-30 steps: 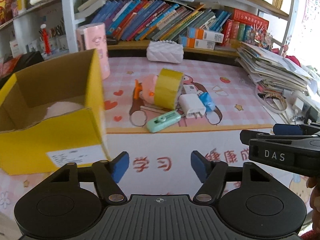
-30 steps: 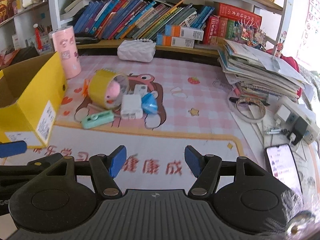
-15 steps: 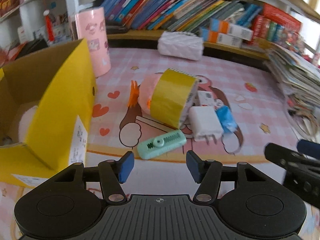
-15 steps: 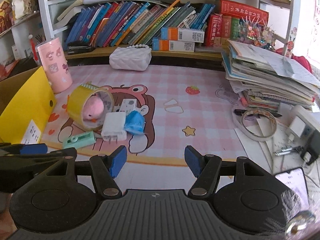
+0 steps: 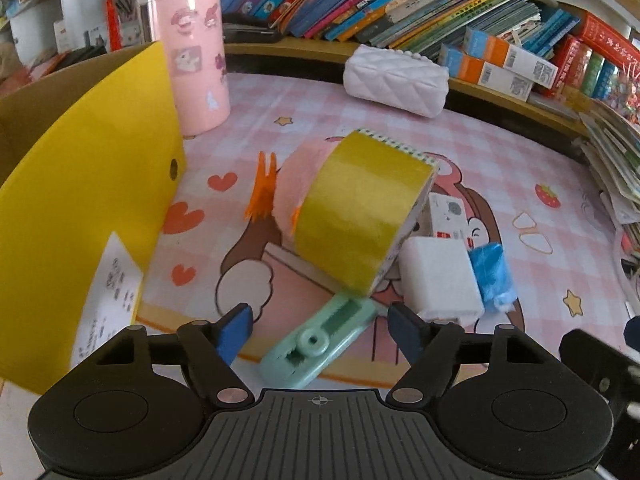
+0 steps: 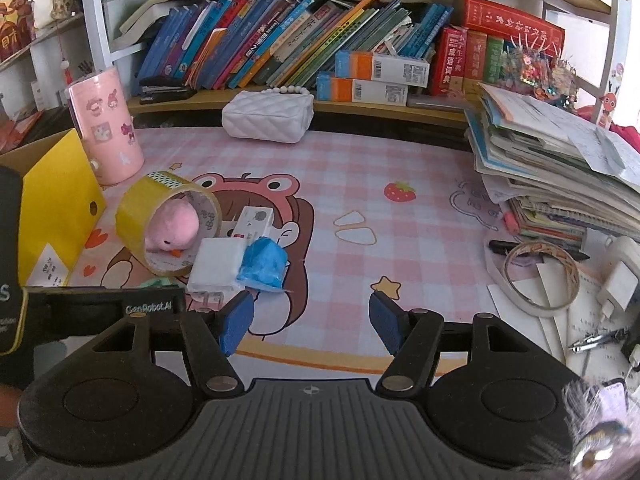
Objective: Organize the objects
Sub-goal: 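Grasp the mint-green cutter with the left tool, then grasp the blue item with the right tool while left holds the cutter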
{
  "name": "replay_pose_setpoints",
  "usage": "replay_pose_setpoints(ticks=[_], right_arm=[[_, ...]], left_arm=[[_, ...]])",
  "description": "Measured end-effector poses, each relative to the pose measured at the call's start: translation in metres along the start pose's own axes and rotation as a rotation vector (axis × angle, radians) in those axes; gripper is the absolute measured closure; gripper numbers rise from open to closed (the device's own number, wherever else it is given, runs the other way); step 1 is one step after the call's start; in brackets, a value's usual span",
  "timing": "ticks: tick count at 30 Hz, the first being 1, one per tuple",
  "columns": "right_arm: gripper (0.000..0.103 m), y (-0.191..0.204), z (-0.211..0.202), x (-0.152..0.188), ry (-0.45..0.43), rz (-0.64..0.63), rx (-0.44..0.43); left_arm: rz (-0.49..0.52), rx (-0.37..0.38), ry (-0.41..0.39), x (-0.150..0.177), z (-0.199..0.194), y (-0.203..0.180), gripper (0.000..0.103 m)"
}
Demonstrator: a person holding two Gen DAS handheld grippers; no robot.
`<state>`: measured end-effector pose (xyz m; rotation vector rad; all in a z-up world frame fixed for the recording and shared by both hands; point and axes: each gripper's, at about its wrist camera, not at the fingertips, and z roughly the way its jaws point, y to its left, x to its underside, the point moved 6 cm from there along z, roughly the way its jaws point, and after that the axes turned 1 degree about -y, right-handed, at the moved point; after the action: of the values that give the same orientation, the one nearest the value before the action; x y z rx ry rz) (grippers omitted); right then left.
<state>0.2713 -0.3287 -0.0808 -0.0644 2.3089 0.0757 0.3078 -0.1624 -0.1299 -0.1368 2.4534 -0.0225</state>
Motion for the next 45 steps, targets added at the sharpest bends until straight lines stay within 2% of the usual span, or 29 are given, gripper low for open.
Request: replay_pose_setpoints(ticks=[2, 3, 4, 5, 6, 7, 13, 21, 25, 30, 32, 38, 45], right_arm=[[0.040, 0.000, 0.002, 0.000, 0.003, -0.003, -0.004], [0.040, -0.001, 0.003, -0.001, 0.004, -0.004, -0.006], [0.040, 0.000, 0.004, -0.001, 0.004, -0.007, -0.008], [0.040, 0.000, 0.006, -0.002, 0.004, -0.010, -0.009], [0.040, 0.000, 0.007, -0.002, 0.003, -0.013, -0.011], [0.040, 0.001, 0.009, -0.003, 0.002, -0.017, -0.016], [0.041, 0.010, 0.027, -0.007, 0.010, -0.031, -0.056], [0.056, 0.018, 0.066, -0.020, 0.035, 0.033, -0.094], [0.062, 0.014, 0.076, -0.026, 0.039, 0.106, -0.129], [0.064, -0.001, 0.086, -0.025, 0.081, 0.213, -0.104], [0.071, -0.001, 0.092, -0.022, 0.109, 0.188, -0.080], [0.077, 0.007, 0.087, -0.021, 0.089, 0.039, -0.035], [0.078, 0.012, 0.037, -0.018, 0.054, 0.038, -0.059]], left_arm=[[0.003, -0.003, -0.006, -0.001, 0.002, -0.002, 0.029], [0.009, -0.006, -0.011, -0.002, 0.002, -0.002, 0.038], [0.024, -0.010, -0.022, -0.002, 0.001, -0.003, 0.056], [0.044, 0.001, -0.029, -0.002, 0.000, -0.004, 0.063], [0.059, 0.015, -0.028, -0.001, -0.002, -0.004, 0.075], [0.066, 0.027, -0.024, 0.001, -0.005, -0.003, 0.080], [0.121, 0.080, -0.012, 0.015, -0.027, 0.000, 0.081], [0.065, 0.141, -0.040, 0.016, -0.063, 0.009, 0.080], [0.036, 0.164, -0.043, 0.020, -0.078, 0.015, 0.080], [0.006, 0.158, -0.048, 0.023, -0.090, 0.023, 0.080], [0.007, 0.157, -0.056, 0.024, -0.095, 0.026, 0.080], [-0.002, 0.160, -0.066, 0.025, -0.104, 0.030, 0.080], [-0.005, 0.200, -0.096, 0.024, -0.120, 0.036, 0.080]])
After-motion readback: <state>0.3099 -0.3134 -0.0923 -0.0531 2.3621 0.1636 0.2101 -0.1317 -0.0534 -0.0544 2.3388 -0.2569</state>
